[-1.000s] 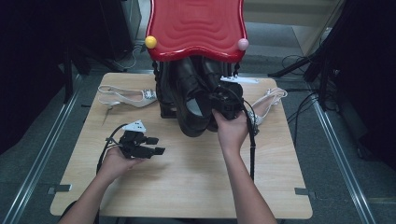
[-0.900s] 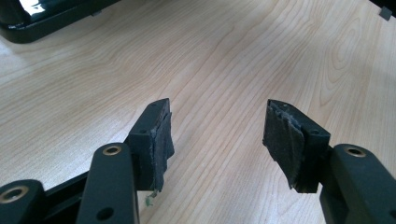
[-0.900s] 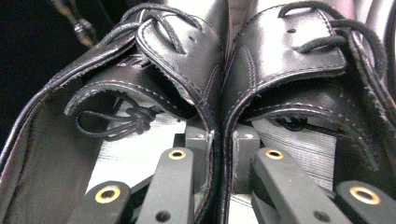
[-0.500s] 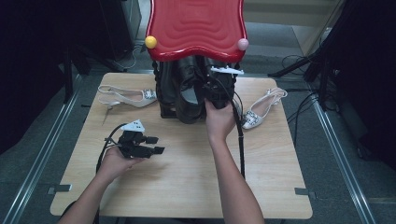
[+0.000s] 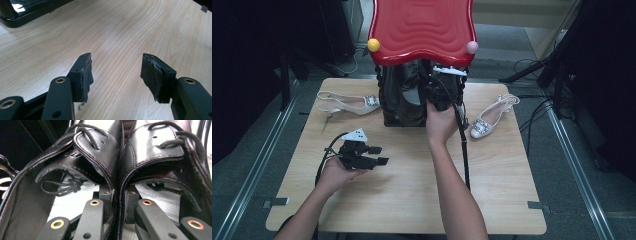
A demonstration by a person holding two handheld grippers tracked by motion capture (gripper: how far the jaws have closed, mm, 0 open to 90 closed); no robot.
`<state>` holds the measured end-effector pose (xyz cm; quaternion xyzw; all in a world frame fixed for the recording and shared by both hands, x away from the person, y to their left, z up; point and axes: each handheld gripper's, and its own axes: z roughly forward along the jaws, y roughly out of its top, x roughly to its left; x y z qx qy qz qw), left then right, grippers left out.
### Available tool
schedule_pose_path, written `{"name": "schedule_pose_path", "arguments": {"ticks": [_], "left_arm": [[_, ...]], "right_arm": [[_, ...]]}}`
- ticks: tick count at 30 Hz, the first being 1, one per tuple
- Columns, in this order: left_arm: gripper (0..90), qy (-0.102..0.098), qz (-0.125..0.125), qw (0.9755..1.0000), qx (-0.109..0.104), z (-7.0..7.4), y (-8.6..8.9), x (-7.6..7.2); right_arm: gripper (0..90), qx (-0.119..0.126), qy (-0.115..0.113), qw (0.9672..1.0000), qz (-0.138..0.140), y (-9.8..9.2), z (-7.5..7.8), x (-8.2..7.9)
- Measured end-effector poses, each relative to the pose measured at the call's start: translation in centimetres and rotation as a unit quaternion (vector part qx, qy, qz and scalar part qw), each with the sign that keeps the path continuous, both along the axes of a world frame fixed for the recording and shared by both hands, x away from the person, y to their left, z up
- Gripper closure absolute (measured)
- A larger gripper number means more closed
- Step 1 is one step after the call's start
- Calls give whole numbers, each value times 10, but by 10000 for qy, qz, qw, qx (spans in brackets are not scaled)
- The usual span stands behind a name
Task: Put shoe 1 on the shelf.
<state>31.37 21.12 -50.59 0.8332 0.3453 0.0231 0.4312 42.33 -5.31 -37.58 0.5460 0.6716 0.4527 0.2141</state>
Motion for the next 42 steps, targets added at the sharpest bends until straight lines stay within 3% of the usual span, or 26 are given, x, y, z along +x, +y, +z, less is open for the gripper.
{"name": "schedule_pose_path", "arguments": {"ticks": [5, 11, 14, 23, 30, 42], "left_arm": [[423, -2, -1, 10000, -1, 0, 0, 0], [424, 16, -11, 10000, 16, -1, -3, 0], [423, 13, -7, 10000, 32, -1, -3, 0], [423, 19, -9, 10000, 35, -1, -2, 0], [423, 41, -4, 10000, 41, -1, -2, 0], [423, 52, 2, 10000, 50, -1, -2, 0]], "right_arm": [[810, -168, -43, 9998, -33, 7, -7, 0], [744, -9, 34, 9997, 235, 6, -11, 3], [741, -161, -42, 9996, 230, 11, -14, 2], [690, -173, -54, 9994, 292, 10, -13, 2], [600, 63, 35, 9989, 454, 5, -11, 4], [532, 115, 15, 9978, 651, -3, -7, 0]]}}
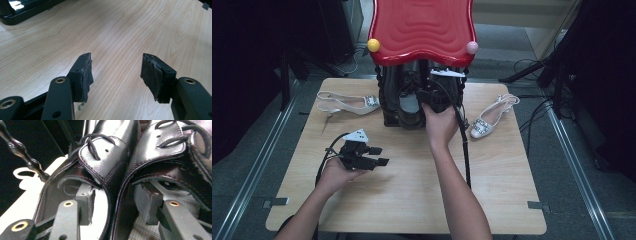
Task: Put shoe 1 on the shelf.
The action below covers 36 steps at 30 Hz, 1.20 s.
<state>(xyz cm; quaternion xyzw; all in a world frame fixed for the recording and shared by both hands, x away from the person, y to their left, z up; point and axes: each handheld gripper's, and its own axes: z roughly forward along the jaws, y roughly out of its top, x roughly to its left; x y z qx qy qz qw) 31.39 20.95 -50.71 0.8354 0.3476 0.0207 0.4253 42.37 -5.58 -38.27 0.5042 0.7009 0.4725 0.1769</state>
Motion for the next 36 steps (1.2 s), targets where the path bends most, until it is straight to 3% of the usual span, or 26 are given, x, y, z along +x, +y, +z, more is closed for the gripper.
{"name": "schedule_pose_path", "arguments": {"ticks": [9, 17, 19, 24, 25, 26, 28, 33, 36], "left_arm": [[422, 59, 82, 9999, -16, 0, 2, 1], [456, 84, 91, 9999, -9, 4, 3, 1], [481, 105, 108, 9998, -95, 9, 5, 0], [556, 108, 237, 9974, -678, 18, 12, 0], [577, 151, 246, 9969, -736, 20, 13, 1], [590, 219, 222, 9980, -555, 24, 11, 3], [611, 43, 172, 9990, -414, 34, 8, 3], [627, -286, 75, 9986, -433, 61, -2, 8], [636, -439, -7, 9986, -282, 80, -8, 15]], "right_arm": [[530, 36, 5, 9999, 104, -10, 7, -12], [529, 252, -99, 9992, 292, -26, 16, -33], [531, 212, -307, 9987, 350, -30, 21, -44], [541, 328, -348, 9967, 659, -41, 25, -68], [540, 329, -342, 9961, 742, -43, 24, -73], [540, 326, -325, 9957, 807, -44, 22, -77], [535, 303, -269, 9945, 968, -46, 16, -84], [517, 75, -228, 9907, 1341, -51, -5, -101], [507, 156, -209, 9884, 1493, -57, -20, -106]]}}
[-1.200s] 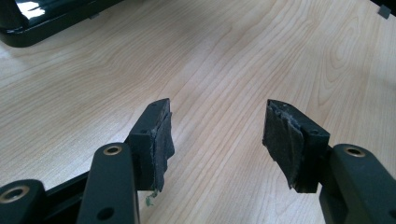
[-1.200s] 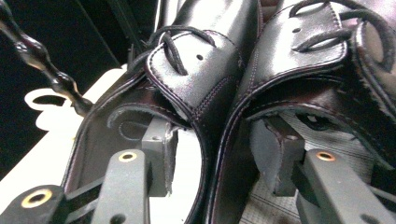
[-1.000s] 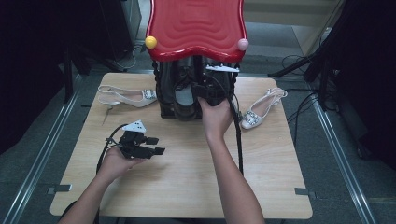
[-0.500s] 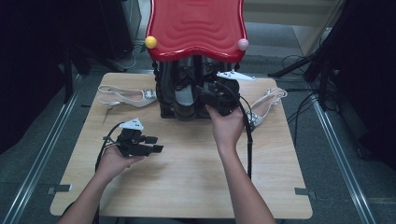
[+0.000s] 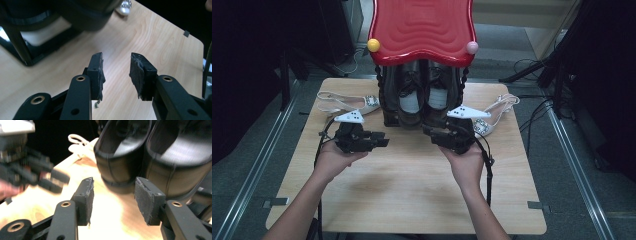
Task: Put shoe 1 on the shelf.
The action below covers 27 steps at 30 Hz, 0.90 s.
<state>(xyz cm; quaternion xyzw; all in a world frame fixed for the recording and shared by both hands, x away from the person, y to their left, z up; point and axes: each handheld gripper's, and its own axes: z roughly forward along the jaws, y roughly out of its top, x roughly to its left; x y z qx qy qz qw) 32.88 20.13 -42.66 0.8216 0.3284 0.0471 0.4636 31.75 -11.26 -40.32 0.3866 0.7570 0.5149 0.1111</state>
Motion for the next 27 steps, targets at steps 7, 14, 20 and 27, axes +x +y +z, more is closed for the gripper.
{"name": "schedule_pose_path", "arguments": {"ticks": [7, 14, 20, 27], "left_arm": [[672, -283, -123, 9993, 191, 52, -14, 25], [800, -485, -170, 9982, 294, 99, -23, 53], [840, -666, -267, 9971, 249, 139, -33, 71], [848, -794, -260, 9962, 260, 178, -49, 96]], "right_arm": [[498, -108, 242, 9996, 64, -9, -25, -7], [506, -191, 316, 9990, 246, -3, -34, -9], [529, -224, 335, 9986, 349, 9, -40, -3], [603, -64, 418, 9987, 285, 16, -47, 6]]}}
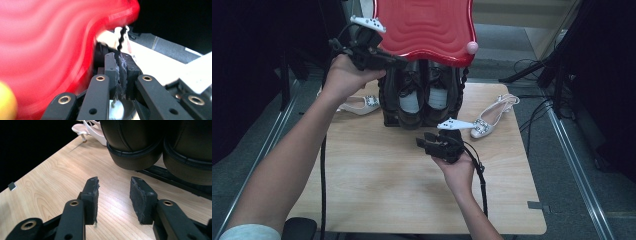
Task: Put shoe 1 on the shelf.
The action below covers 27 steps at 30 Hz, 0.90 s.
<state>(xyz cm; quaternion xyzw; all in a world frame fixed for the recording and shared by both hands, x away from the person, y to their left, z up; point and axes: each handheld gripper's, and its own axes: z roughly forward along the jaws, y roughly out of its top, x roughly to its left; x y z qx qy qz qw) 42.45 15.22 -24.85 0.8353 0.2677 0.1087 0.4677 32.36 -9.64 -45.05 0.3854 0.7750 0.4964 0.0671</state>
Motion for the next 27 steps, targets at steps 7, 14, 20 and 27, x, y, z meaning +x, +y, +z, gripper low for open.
{"name": "schedule_pose_path", "arguments": {"ticks": [7, 14, 20, 27], "left_arm": [[850, -52, 122, 9998, 130, 16, -13, 24], [851, 14, 230, 9997, 111, 11, -18, 36], [886, 17, 240, 9995, 192, 12, -16, 40], [888, 0, 253, 9995, 177, 12, -17, 40]], "right_arm": [[672, 71, -29, 9998, -161, 6, -5, 6], [877, 338, -132, 9990, -256, 18, -2, 6], [900, 258, -131, 9991, -320, 33, -6, 14], [900, 120, -128, 9984, -536, 30, -7, 26]]}}
